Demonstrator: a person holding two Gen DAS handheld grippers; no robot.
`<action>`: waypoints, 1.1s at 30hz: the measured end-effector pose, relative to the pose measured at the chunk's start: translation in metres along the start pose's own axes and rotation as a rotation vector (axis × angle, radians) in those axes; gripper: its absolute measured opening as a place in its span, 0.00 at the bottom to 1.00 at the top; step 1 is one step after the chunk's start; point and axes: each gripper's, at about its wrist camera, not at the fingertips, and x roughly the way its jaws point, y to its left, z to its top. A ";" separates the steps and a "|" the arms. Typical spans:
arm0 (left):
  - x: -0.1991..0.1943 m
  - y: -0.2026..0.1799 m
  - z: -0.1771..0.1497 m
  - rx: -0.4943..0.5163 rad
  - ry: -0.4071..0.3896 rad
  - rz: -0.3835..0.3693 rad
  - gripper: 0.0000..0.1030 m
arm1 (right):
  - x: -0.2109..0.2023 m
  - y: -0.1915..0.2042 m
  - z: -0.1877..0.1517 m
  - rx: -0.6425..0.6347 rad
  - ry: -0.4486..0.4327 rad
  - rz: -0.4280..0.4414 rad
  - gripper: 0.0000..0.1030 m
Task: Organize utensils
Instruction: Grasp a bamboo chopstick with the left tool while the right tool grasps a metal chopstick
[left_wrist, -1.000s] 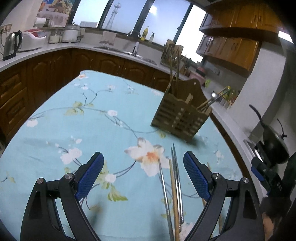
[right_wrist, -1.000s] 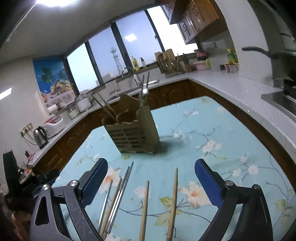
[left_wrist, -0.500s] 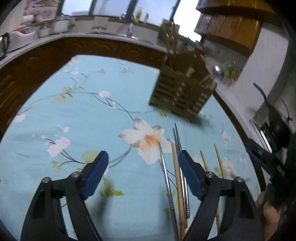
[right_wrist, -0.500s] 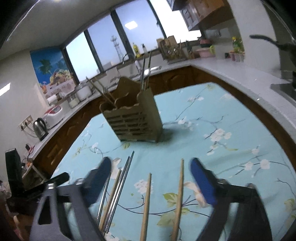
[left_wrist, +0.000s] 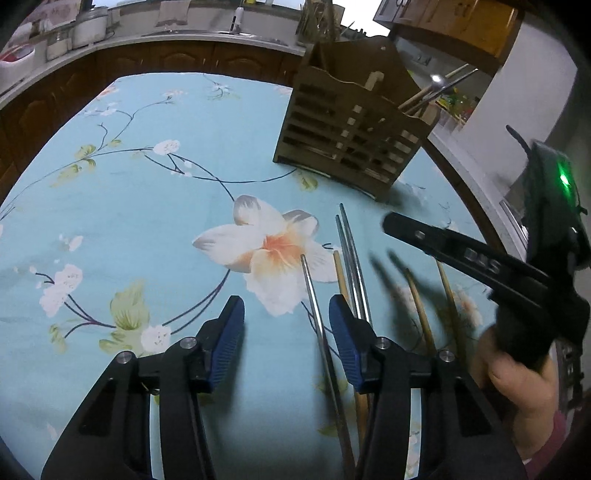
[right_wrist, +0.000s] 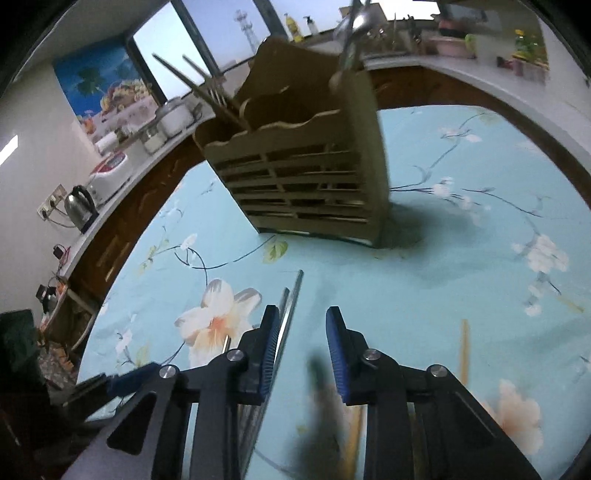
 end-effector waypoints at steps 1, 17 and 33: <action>0.001 0.001 0.001 -0.002 0.003 0.000 0.46 | 0.005 0.003 0.003 -0.007 0.007 -0.003 0.25; 0.017 -0.006 0.004 0.033 0.042 -0.027 0.46 | 0.016 0.006 -0.019 -0.146 0.141 -0.082 0.07; 0.043 -0.032 0.016 0.179 0.067 0.051 0.06 | -0.008 -0.016 -0.033 -0.078 0.120 -0.030 0.07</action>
